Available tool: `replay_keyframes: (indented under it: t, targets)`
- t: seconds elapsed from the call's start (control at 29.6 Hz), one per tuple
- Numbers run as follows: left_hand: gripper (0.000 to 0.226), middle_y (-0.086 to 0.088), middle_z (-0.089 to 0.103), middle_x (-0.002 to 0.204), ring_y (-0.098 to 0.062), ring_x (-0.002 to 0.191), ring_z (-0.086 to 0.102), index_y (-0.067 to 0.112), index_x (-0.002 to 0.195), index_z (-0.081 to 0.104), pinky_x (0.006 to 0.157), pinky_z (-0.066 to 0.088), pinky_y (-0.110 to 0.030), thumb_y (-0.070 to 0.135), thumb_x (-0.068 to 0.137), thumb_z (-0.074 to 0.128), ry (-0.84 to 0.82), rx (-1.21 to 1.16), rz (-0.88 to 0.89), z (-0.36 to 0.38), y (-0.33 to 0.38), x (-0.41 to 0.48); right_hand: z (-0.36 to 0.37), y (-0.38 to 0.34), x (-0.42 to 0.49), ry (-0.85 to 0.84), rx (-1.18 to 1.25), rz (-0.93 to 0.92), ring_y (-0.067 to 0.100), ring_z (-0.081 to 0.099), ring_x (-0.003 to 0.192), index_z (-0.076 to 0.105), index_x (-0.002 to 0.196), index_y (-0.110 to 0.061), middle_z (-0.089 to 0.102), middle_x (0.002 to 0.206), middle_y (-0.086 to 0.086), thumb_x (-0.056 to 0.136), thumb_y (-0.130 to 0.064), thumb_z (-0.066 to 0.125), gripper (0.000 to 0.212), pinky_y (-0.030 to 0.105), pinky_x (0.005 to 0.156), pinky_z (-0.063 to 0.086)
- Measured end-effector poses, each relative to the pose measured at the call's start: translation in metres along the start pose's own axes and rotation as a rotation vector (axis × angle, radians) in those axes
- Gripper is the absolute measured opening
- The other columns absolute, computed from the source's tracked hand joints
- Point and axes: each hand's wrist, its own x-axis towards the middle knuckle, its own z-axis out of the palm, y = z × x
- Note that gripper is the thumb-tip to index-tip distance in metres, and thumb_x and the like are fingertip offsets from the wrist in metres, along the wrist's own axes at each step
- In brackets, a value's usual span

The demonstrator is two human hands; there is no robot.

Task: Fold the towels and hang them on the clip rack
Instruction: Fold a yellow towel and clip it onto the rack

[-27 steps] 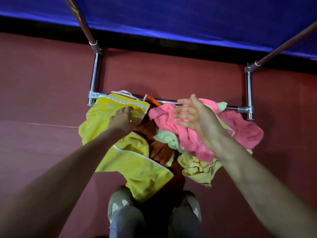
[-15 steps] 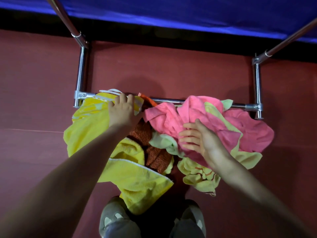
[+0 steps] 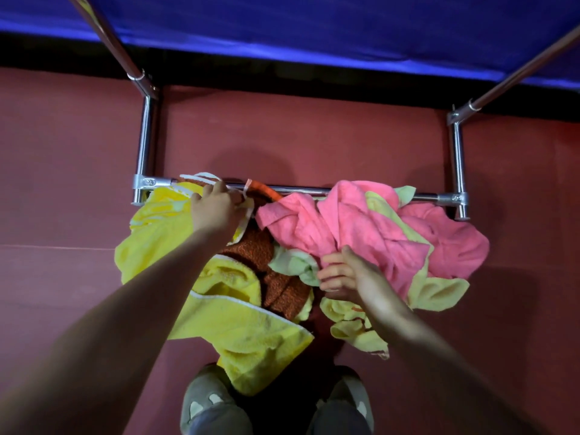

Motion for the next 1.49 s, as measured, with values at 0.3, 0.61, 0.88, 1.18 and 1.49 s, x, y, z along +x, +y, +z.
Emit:
replay_keyframes:
  t: [0.3, 0.61, 0.88, 1.18, 1.49]
  targets:
    - [0.027, 0.001, 0.059, 0.045, -0.002, 0.033, 0.048, 0.014, 0.068, 0.056, 0.037, 0.039, -0.011, 0.016, 0.093, 0.045, -0.146, -1.4, -0.095, -0.134, 0.019, -0.076, 0.015, -0.062, -0.064, 0.046, 0.116, -0.254, 0.017, 0.058, 0.067, 0.059, 0.093, -0.007, 0.061, 0.077, 0.007, 0.097, -0.024, 0.032, 0.032, 0.015, 0.052, 0.05]
    - [0.053, 0.01, 0.031, 0.034, -0.002, 0.03, 0.03, 0.02, 0.05, 0.046, 0.04, 0.03, -0.016, 0.045, 0.094, 0.027, -0.314, -1.872, -0.038, -0.263, 0.092, -0.163, 0.052, -0.135, -0.171, -0.013, 0.063, -0.751, -0.005, 0.058, 0.075, 0.059, 0.09, -0.021, 0.061, 0.086, -0.006, 0.089, -0.011, 0.05, 0.014, 0.009, 0.069, 0.048]
    - [0.037, 0.008, 0.034, 0.053, -0.003, 0.041, 0.034, 0.019, 0.073, 0.04, 0.05, 0.034, -0.018, 0.031, 0.058, 0.072, -0.323, -1.83, 0.241, -0.322, 0.098, -0.239, 0.055, -0.132, -0.243, 0.007, -0.02, -0.862, -0.012, 0.055, 0.061, 0.061, 0.08, -0.025, 0.062, 0.077, -0.011, 0.086, -0.005, 0.056, 0.021, 0.006, 0.064, 0.041]
    - [0.033, 0.009, 0.032, 0.046, -0.003, 0.039, 0.034, 0.012, 0.087, 0.053, 0.043, 0.039, -0.015, 0.042, 0.081, 0.039, -0.207, -1.853, 0.278, -0.358, 0.109, -0.306, 0.051, -0.109, -0.299, -0.037, -0.066, -0.926, -0.016, 0.054, 0.063, 0.06, 0.072, -0.025, 0.064, 0.062, -0.017, 0.084, 0.002, 0.055, 0.03, 0.003, 0.066, 0.041]
    - [0.045, -0.003, 0.071, 0.097, -0.014, 0.09, 0.068, 0.029, 0.105, 0.063, 0.083, 0.053, -0.032, 0.053, 0.086, 0.03, 0.036, -1.272, 0.331, -0.378, 0.092, -0.342, 0.042, -0.111, -0.342, 0.074, 0.039, -1.029, -0.003, 0.036, 0.047, 0.046, 0.07, -0.015, 0.038, 0.061, -0.002, 0.091, -0.001, 0.043, 0.026, 0.012, 0.05, 0.029]
